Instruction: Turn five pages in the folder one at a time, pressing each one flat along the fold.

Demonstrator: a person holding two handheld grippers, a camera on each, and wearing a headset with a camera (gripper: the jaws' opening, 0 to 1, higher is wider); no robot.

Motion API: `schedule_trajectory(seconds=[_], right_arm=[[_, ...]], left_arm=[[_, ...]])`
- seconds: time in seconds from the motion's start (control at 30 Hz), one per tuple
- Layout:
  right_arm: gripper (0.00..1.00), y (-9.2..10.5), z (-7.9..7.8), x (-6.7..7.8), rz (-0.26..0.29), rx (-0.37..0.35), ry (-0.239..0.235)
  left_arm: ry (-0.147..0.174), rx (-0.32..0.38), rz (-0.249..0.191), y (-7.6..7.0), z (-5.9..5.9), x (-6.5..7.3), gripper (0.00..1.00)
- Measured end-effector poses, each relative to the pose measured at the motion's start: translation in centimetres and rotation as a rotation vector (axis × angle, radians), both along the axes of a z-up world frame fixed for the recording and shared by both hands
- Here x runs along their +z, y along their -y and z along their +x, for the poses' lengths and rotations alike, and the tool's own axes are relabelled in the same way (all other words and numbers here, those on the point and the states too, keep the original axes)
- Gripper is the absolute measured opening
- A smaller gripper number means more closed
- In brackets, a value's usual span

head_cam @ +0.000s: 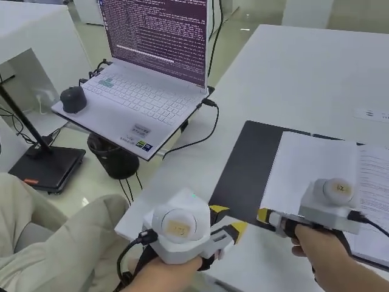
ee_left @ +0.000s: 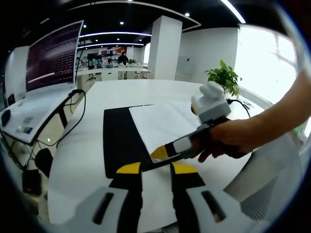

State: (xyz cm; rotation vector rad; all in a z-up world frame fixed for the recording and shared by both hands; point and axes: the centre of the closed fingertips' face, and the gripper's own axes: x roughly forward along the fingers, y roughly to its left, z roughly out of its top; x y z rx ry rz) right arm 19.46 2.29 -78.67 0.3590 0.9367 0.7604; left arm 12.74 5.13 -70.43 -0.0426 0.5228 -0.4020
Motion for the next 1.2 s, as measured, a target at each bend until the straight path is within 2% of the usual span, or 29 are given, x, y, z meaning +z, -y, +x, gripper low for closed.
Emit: schedule_trajectory(seconds=[0.13,0.3,0.5,0.63,0.8,0.9,1.07,1.13,1.17,1.2], right_arm=[[0.12,0.4,0.1,0.8,0.037,-0.014,0.009],[0.12,3.0,1.3,2.0,0.066,-0.069,0.021],[0.11,7.7,3.3,3.7,0.107,-0.171,0.046],[0.07,10.8,4.3,4.1,0.119,-0.229,0.045],[0.02,13.2,5.1,4.3,0.128,-0.272,0.045],[0.0,14.2,5.7,4.2,0.125,-0.288,0.049],[0.0,15.5,6.7,3.9,0.114,-0.308,0.043],[0.0,15.8,7.0,3.9,0.11,-0.314,0.04],[0.0,16.0,7.4,3.8,0.111,-0.316,0.038],[0.0,16.2,7.6,3.6,0.111,-0.32,0.033]], left_arm=[[-0.006,-0.012,0.007,0.4,0.3,-0.2,0.21],[-0.02,-0.046,0.021,1.5,1.2,-0.9,0.21],[-0.037,-0.105,0.043,3.8,3.2,-2.0,0.2],[-0.058,-0.141,0.064,5.4,4.9,-3.5,0.21],[-0.087,-0.151,0.097,6.5,6.8,-5.4,0.2],[-0.105,-0.138,0.105,6.7,7.4,-6.2,0.2],[-0.137,-0.122,0.136,6.4,7.6,-7.7,0.2],[-0.153,-0.12,0.14,6.3,7.4,-8.1,0.2],[-0.166,-0.125,0.159,6.1,7.1,-8.6,0.19],[-0.155,-0.125,0.166,6.0,6.9,-8.5,0.19]])
